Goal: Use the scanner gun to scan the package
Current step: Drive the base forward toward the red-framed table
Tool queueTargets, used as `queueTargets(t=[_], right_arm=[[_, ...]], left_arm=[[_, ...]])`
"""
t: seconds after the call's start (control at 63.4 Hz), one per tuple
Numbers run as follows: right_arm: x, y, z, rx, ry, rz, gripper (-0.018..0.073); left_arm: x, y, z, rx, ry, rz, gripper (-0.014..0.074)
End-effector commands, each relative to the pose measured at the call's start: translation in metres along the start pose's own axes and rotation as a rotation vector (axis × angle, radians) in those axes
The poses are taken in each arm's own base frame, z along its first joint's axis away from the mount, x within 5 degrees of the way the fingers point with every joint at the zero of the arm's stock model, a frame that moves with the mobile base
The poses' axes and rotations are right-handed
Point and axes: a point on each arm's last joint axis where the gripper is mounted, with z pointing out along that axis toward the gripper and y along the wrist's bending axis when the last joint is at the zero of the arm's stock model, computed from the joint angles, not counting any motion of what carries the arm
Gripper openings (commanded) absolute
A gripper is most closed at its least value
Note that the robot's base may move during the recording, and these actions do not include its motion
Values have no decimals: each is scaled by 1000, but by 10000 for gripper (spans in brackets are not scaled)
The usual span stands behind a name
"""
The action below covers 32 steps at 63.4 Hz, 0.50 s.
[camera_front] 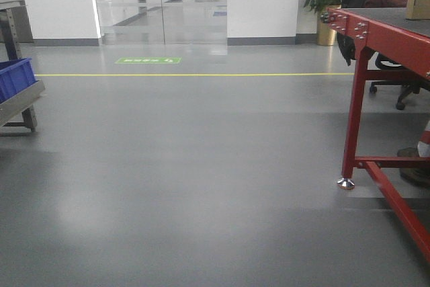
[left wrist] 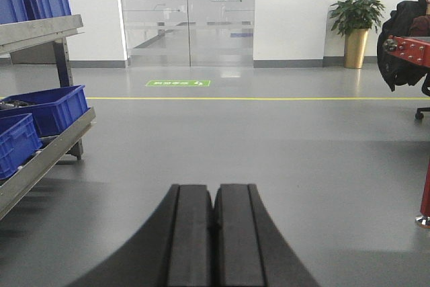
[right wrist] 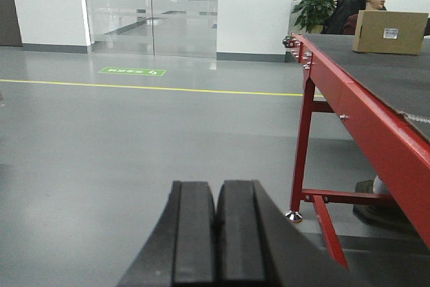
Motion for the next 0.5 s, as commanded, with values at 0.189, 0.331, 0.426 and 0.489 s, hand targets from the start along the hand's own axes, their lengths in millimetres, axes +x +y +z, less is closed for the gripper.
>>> queueTargets(t=[0.189, 0.331, 0.426, 0.489], right_arm=[[-3, 0, 0, 3, -29, -9, -154], [-3, 0, 0, 3, -29, -9, -154], [-3, 0, 0, 3, -31, -9, -154], [-3, 0, 0, 3, -31, -9, -154]], left_arm=[[-3, 0, 0, 6, -20, -4, -111], [-3, 0, 0, 6, -20, -4, -111], [-3, 0, 0, 6, -20, -4, -111], [-3, 0, 0, 6, -20, -4, -111]])
